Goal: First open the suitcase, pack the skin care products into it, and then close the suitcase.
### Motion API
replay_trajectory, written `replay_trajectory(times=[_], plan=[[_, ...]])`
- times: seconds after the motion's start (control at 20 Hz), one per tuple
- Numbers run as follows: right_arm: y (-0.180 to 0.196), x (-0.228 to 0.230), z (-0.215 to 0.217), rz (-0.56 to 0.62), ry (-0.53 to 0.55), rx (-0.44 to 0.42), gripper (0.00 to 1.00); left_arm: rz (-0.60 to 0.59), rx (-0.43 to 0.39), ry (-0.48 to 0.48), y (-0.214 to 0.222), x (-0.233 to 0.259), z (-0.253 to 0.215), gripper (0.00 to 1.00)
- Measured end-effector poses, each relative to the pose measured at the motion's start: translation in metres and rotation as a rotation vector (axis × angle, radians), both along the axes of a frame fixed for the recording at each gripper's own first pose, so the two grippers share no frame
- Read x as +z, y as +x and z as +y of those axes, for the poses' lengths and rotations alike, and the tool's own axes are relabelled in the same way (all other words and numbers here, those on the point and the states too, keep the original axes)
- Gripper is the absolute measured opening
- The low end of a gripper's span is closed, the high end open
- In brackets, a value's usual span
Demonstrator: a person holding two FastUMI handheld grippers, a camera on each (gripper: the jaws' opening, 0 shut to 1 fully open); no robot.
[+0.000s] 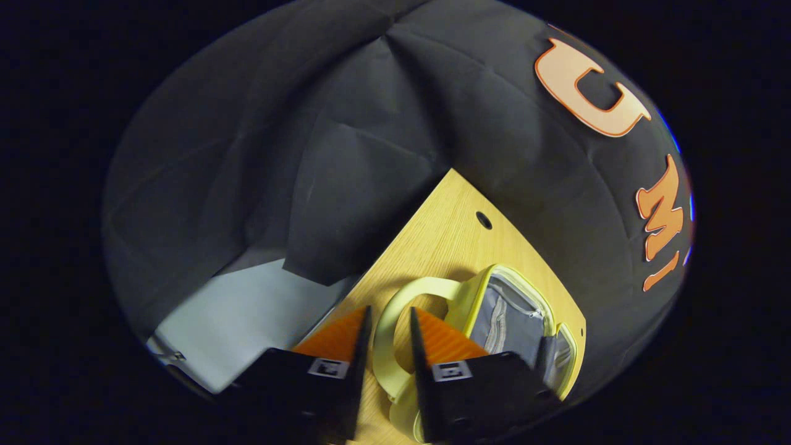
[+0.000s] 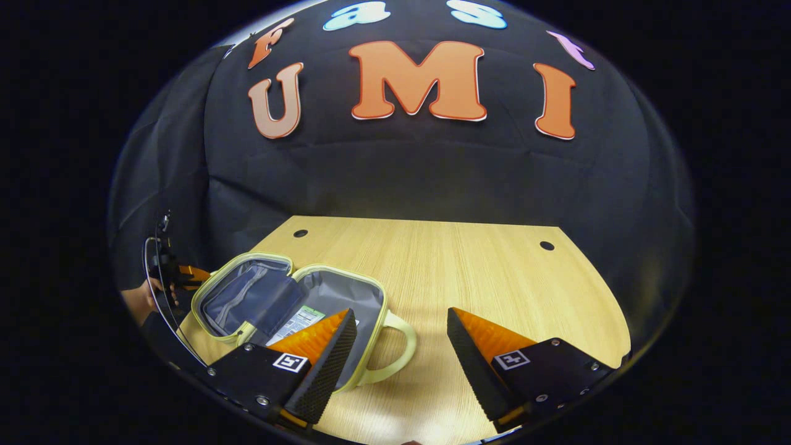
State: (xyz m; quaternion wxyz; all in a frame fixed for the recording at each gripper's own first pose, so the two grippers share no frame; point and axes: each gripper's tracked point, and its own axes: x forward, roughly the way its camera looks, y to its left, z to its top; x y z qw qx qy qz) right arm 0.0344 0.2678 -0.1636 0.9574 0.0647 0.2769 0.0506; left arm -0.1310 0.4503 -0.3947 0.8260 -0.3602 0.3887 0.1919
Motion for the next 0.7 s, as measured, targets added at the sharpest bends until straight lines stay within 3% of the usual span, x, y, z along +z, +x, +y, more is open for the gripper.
replay_trajectory(times=[0.05, 0.15, 0.2, 0.35, 0.7], plan=[[-0.002, 0.002, -0.004, -0.004, 0.003, -0.012, 0.94, 0.003, -0.026, -0.002, 0.0, 0.001, -0.002, 0.23], [-0.005, 0.004, -0.013, -0.014, -0.002, -0.03, 0.94, -0.028, -0.07, 0.04, -0.007, 0.027, 0.001, 0.23], [-0.005, 0.006, -0.018, -0.021, -0.008, -0.036, 0.94, -0.022, -0.1, 0.056, 0.002, 0.026, -0.003, 0.12], [-0.005, 0.012, -0.03, -0.047, -0.032, -0.044, 0.94, -0.059, -0.164, 0.103, 0.009, 0.048, -0.008, 0.1], [0.005, 0.036, -0.048, -0.115, -0.052, -0.009, 0.94, -0.258, -0.265, 0.203, 0.027, 0.171, -0.043, 0.09]])
